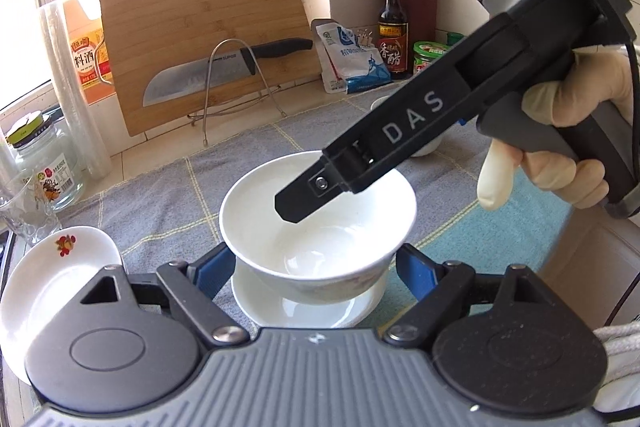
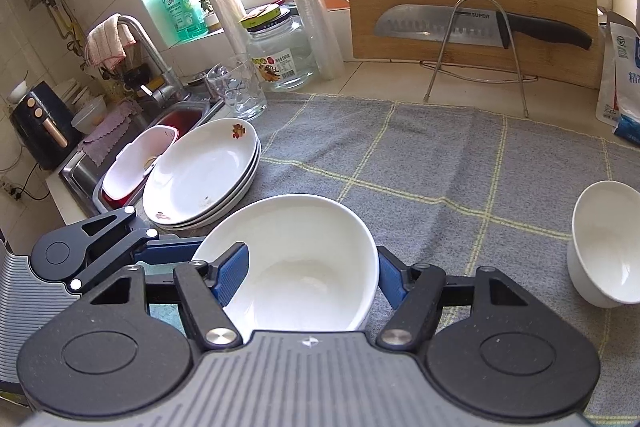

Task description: Organize plates and bowls

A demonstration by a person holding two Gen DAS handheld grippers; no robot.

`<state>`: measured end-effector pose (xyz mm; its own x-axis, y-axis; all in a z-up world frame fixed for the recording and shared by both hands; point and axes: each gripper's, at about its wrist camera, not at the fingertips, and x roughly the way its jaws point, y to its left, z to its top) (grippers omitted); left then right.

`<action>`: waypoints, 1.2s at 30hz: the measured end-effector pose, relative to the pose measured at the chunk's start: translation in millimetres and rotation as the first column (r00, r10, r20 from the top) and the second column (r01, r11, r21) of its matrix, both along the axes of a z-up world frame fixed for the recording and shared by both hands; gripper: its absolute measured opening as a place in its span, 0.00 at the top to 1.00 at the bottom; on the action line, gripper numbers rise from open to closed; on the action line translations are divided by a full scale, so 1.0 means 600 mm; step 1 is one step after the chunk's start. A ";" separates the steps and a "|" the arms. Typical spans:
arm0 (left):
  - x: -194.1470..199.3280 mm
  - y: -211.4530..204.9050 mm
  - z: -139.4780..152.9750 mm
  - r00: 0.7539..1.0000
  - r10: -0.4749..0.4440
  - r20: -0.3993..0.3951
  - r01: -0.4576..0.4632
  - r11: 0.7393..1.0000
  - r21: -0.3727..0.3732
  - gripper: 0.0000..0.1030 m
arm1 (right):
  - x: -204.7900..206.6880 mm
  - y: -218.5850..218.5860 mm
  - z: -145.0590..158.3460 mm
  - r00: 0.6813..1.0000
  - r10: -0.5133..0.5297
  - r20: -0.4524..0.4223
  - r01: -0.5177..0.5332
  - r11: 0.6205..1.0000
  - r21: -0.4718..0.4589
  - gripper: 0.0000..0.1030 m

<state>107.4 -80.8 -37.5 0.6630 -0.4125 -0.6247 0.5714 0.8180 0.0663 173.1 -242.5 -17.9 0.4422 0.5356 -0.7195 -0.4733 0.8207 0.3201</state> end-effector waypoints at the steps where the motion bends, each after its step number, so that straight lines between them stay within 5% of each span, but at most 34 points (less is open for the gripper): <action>1: 0.001 0.002 -0.002 1.000 0.001 -0.005 -0.001 1.000 0.000 0.16 | 0.001 0.003 -0.003 1.000 0.001 -0.005 -0.001 1.000 -0.002 0.29; 36: 0.023 0.014 -0.042 0.996 -0.026 -0.084 0.028 0.999 0.025 0.13 | 0.011 0.015 -0.030 0.999 -0.010 -0.041 0.009 1.000 -0.027 0.24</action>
<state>120.9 -72.4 -62.4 0.5970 -0.4119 -0.6885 0.5974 0.8010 0.0388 179.4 -233.5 -35.6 0.4173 0.5118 -0.7510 -0.4523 0.8337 0.3168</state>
